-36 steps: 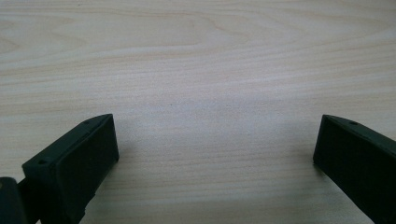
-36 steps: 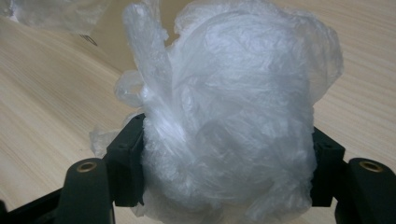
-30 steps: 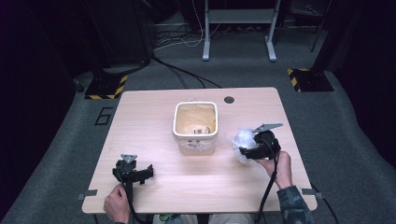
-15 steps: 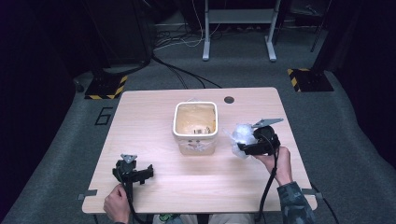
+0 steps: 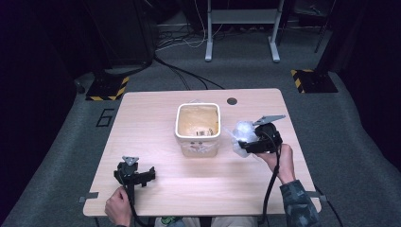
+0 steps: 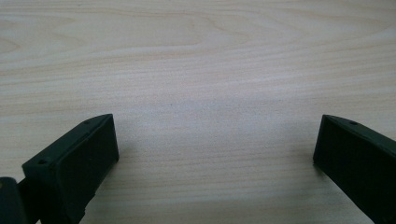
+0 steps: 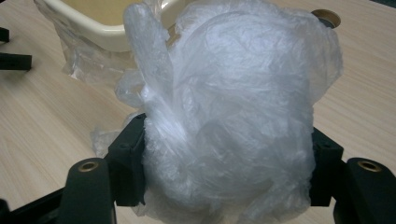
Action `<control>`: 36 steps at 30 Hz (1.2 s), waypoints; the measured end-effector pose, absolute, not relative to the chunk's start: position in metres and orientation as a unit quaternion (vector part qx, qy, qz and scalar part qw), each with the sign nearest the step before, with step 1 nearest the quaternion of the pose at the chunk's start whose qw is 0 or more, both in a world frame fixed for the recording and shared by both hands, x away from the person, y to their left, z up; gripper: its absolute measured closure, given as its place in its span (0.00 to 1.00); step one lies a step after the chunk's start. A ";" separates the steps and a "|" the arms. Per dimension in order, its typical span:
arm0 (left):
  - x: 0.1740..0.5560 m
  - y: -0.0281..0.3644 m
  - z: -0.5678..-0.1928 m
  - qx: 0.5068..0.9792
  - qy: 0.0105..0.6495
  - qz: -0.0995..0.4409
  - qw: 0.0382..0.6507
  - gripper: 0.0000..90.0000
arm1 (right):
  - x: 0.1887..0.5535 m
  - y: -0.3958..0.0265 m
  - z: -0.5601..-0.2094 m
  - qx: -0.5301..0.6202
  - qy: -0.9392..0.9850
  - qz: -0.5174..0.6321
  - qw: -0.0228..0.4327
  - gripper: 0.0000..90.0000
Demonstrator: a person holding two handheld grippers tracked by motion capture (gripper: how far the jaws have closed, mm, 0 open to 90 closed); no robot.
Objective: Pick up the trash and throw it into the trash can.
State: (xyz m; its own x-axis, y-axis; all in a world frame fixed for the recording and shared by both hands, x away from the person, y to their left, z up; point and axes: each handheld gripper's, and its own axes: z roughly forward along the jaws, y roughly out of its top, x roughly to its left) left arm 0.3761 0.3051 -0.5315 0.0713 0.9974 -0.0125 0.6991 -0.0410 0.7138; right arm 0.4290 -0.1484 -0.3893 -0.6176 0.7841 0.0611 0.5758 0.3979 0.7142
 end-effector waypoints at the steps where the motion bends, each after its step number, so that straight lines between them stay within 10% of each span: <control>1: 0.376 0.305 -0.531 0.673 0.630 0.260 0.287 0.00 | 0.429 -0.148 -0.389 0.412 0.823 0.363 0.145 0.36; 36: 0.376 0.305 -0.531 0.673 0.630 0.260 0.287 0.00 | 0.444 -0.122 -0.349 0.374 0.833 0.376 0.160 0.37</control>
State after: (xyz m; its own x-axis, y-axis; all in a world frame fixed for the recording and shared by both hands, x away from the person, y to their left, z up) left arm 0.3761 0.3051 -0.5315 0.0711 0.9974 -0.0126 0.6990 -0.0408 0.7139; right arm 0.4444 -0.1225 -0.3492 -0.6697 0.7425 0.0157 0.5024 0.4374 0.7458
